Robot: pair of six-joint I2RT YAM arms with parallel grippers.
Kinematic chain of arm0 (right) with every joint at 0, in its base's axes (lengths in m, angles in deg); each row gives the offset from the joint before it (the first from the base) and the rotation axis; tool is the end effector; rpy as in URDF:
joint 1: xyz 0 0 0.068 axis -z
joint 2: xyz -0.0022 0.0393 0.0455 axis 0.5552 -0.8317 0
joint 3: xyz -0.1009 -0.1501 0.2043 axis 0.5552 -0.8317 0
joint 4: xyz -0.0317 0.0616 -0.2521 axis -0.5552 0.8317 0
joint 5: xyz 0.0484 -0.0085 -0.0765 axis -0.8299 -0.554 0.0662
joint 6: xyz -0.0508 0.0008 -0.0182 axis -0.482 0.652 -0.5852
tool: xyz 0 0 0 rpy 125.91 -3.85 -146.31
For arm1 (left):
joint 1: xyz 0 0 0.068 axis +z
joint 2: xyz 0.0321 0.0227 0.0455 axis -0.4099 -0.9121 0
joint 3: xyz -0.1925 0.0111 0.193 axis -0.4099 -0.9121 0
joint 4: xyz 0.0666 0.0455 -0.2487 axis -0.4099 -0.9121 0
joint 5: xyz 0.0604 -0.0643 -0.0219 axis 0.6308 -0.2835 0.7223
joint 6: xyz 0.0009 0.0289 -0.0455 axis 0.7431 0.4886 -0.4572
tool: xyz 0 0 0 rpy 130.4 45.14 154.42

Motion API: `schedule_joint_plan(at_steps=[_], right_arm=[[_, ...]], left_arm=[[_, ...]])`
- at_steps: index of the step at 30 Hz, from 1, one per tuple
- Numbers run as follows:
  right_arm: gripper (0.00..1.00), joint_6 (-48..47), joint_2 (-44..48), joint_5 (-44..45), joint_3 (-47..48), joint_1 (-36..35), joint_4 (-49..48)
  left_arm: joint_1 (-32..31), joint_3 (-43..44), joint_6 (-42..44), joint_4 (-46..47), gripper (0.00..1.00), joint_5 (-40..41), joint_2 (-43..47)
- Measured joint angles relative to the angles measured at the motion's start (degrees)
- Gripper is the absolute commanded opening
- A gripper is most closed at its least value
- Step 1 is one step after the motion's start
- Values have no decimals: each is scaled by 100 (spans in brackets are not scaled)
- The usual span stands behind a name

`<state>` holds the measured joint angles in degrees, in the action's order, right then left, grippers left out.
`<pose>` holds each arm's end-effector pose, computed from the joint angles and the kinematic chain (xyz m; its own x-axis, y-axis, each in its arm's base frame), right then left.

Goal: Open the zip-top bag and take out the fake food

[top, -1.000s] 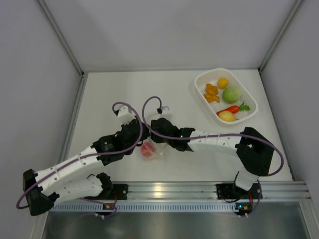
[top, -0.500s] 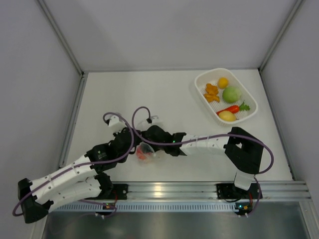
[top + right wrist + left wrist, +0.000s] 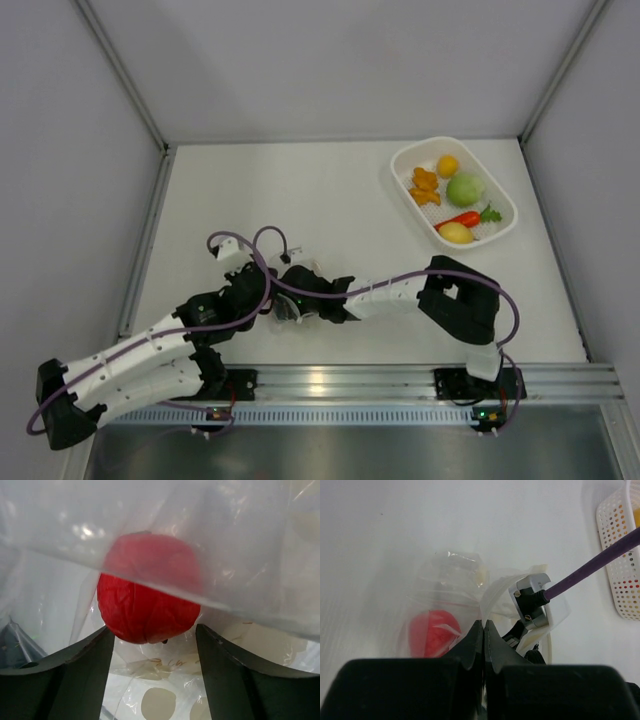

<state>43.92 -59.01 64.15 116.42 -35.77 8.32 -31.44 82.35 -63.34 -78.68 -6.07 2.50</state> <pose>0.1471 0.3754 0.1562 -0.7876 -0.1538 -0.5967 -0.4612 0.7894 0.4052 0.1116 -0.1205 0.2570 -0.4319 -0.5195 -0.7373 -0.1594 0.8486 -0.5045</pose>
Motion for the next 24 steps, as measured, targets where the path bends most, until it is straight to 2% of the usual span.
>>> schedule_joint_plan(at_steps=[3,9,24], right_arm=[[76,-109,-50,103,17,0,-175],[74,-278,116,374,-409,-9,-748],[75,-1510,254,1145,-426,-11,-892]], left_arm=[[11,-2,33,9,0,103,15],[2,-2,68,114,0,-79,48],[4,-7,-188,232,0,-282,249]])
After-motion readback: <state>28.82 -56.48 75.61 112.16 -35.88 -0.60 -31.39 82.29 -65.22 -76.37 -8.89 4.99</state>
